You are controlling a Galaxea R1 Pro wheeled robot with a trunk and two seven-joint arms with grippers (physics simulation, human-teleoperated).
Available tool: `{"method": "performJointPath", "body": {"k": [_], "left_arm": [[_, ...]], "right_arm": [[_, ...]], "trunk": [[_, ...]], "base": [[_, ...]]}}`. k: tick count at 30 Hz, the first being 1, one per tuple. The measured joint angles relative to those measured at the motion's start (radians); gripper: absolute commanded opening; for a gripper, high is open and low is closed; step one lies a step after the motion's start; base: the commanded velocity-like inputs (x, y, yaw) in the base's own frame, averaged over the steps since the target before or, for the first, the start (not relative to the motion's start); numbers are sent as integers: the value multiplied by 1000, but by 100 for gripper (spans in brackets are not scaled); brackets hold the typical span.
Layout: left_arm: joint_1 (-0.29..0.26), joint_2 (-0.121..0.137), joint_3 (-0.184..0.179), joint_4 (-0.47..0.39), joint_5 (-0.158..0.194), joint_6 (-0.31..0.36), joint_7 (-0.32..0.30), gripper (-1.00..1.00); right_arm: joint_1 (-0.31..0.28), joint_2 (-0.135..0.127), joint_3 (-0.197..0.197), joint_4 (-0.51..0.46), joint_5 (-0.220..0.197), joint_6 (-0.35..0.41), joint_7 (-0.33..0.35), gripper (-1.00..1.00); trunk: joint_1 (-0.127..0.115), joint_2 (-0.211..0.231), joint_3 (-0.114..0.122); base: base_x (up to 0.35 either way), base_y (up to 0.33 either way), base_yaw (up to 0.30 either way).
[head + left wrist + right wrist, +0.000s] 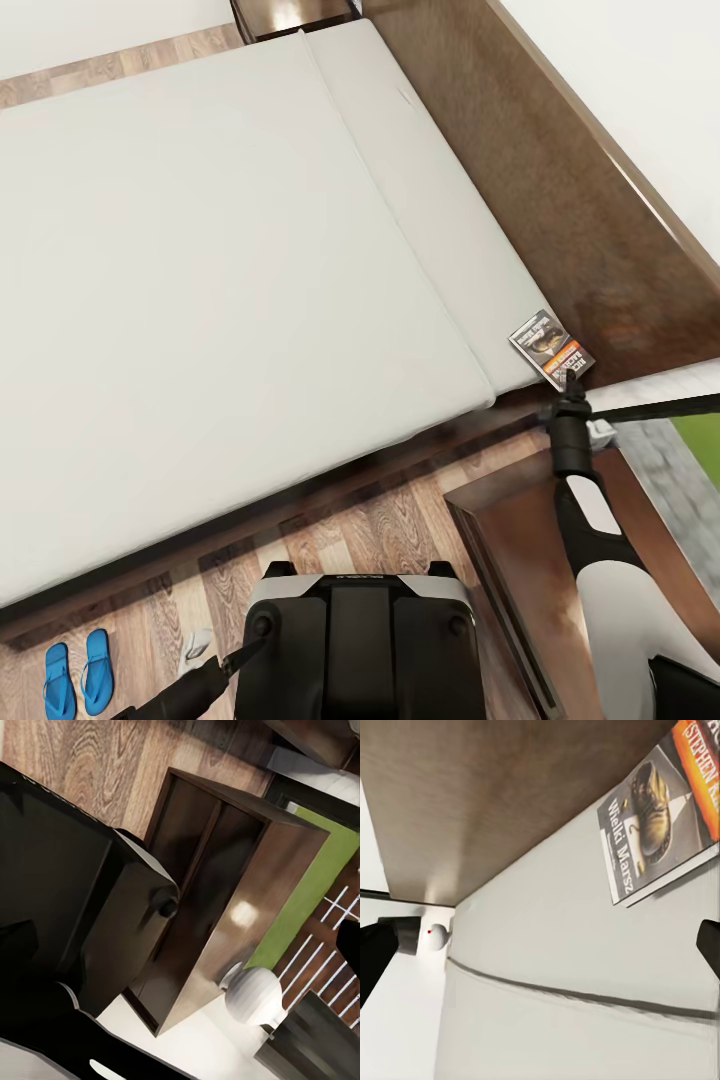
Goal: In the bedroom, move the book from the bed onto either nightstand, and place the two sandals side by side next to the bed.
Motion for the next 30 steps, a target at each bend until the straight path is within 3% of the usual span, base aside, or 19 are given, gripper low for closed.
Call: {"method": "performJointPath", "body": {"k": [19, 30], "left_arm": [[0, 0, 0, -1, 0, 0, -1, 100], [0, -1, -1, -1, -2, 2, -2, 100]], "right_arm": [[0, 0, 4, -1, -1, -22, 0, 100], [0, 0, 4, -1, -1, -22, 0, 100]], "trunk": [[0, 0, 0], [42, -77, -34]], "base": [[0, 0, 0], [0, 0, 0]]}}
